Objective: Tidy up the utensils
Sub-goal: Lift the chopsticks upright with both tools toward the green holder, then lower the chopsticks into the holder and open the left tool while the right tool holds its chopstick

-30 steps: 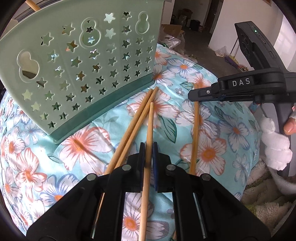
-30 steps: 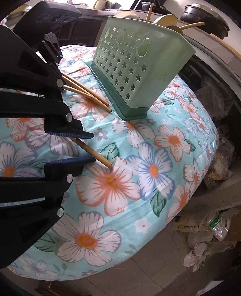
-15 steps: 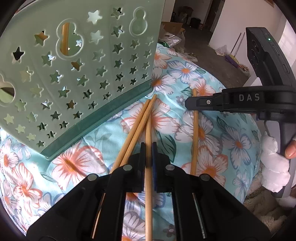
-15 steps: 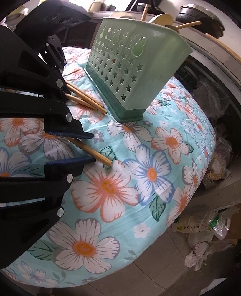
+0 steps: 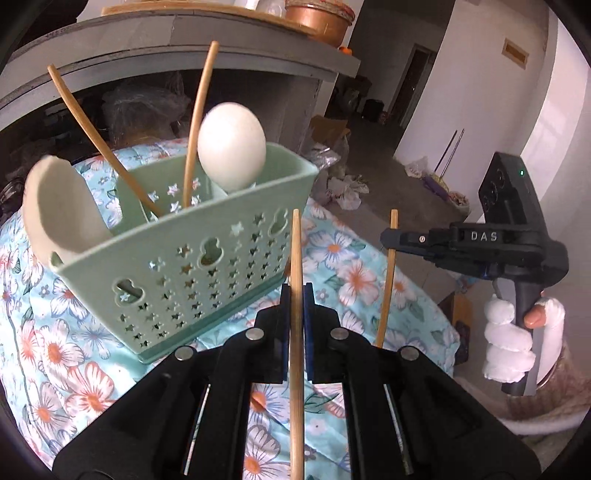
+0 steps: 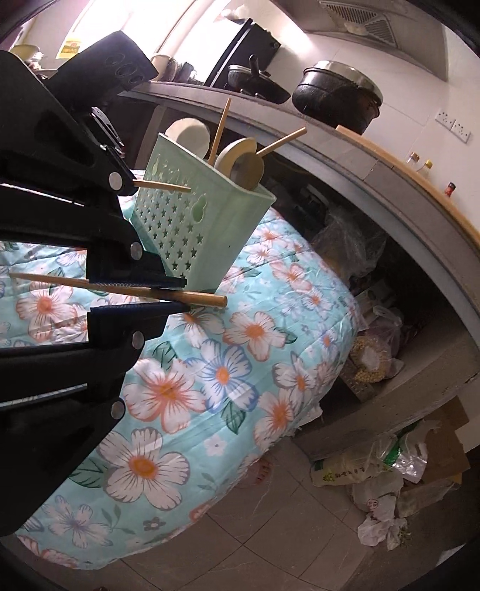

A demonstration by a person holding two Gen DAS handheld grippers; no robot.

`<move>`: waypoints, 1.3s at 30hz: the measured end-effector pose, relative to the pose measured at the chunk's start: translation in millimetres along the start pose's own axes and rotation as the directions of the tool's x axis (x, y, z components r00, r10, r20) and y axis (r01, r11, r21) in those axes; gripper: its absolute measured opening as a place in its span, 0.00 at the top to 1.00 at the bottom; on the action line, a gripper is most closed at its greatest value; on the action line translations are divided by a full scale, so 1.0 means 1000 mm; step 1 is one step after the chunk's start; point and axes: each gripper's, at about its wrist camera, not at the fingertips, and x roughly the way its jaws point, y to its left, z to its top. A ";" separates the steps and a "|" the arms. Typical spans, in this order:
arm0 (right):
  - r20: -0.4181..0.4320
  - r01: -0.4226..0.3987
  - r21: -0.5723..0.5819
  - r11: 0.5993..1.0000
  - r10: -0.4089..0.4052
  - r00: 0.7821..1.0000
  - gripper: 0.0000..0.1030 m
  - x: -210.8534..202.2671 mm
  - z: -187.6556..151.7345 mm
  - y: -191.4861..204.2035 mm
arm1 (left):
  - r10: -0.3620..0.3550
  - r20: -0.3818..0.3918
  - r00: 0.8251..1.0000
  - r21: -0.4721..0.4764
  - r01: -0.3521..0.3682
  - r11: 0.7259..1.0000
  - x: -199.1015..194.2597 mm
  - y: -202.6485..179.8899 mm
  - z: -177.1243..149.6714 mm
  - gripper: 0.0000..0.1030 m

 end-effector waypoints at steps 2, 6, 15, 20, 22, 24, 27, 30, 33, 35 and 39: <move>0.021 -0.010 -0.019 1.000 0.011 1.000 0.94 -0.007 0.002 0.006 | -0.033 0.043 0.999 -0.024 0.034 0.999 -0.016 0.003 0.006 0.95; 0.047 -0.015 -0.062 0.998 0.018 0.999 0.94 -0.015 0.003 0.019 | -0.086 0.120 0.989 -0.057 0.093 0.994 -0.040 0.010 0.017 0.95; 0.072 -0.025 -0.116 0.993 0.033 0.997 0.94 -0.024 0.001 0.033 | -0.121 0.314 0.942 -0.082 0.154 0.985 -0.095 0.024 0.046 0.95; 0.071 -0.027 -0.117 0.993 0.036 0.997 0.94 -0.023 0.001 0.034 | -0.079 0.471 0.878 -0.095 0.139 0.986 -0.118 0.025 0.069 0.95; 0.070 -0.027 -0.114 0.993 0.036 0.997 0.94 -0.022 0.001 0.034 | -0.059 0.521 0.851 -0.111 0.136 0.984 -0.132 0.034 0.071 0.95; 0.069 -0.025 -0.106 0.994 0.033 0.997 0.94 -0.021 0.002 0.031 | -0.037 0.553 0.832 -0.133 0.132 0.982 -0.137 0.040 0.075 0.95; 0.067 -0.024 -0.097 0.995 0.030 0.997 0.94 -0.021 0.002 0.029 | 0.006 0.545 0.839 -0.215 0.133 0.967 -0.129 0.056 0.082 0.95; 0.068 -0.021 -0.097 0.995 0.028 0.997 0.94 -0.021 0.002 0.028 | 0.008 0.492 0.871 -0.316 0.170 0.934 -0.122 0.075 0.087 0.95; 0.064 -0.019 -0.090 0.996 0.025 0.998 0.94 -0.019 0.002 0.026 | 0.030 0.489 0.872 -0.347 0.163 0.923 -0.115 0.082 0.082 0.95; 0.059 -0.019 -0.081 0.996 0.024 0.998 0.94 -0.018 0.003 0.024 | 0.035 0.511 0.859 -0.345 0.167 0.924 -0.117 0.079 0.082 0.95; 0.056 -0.022 -0.076 0.997 0.026 0.998 0.94 -0.016 0.002 0.023 | 0.040 0.604 0.796 -0.296 0.177 0.939 -0.128 0.071 0.089 0.95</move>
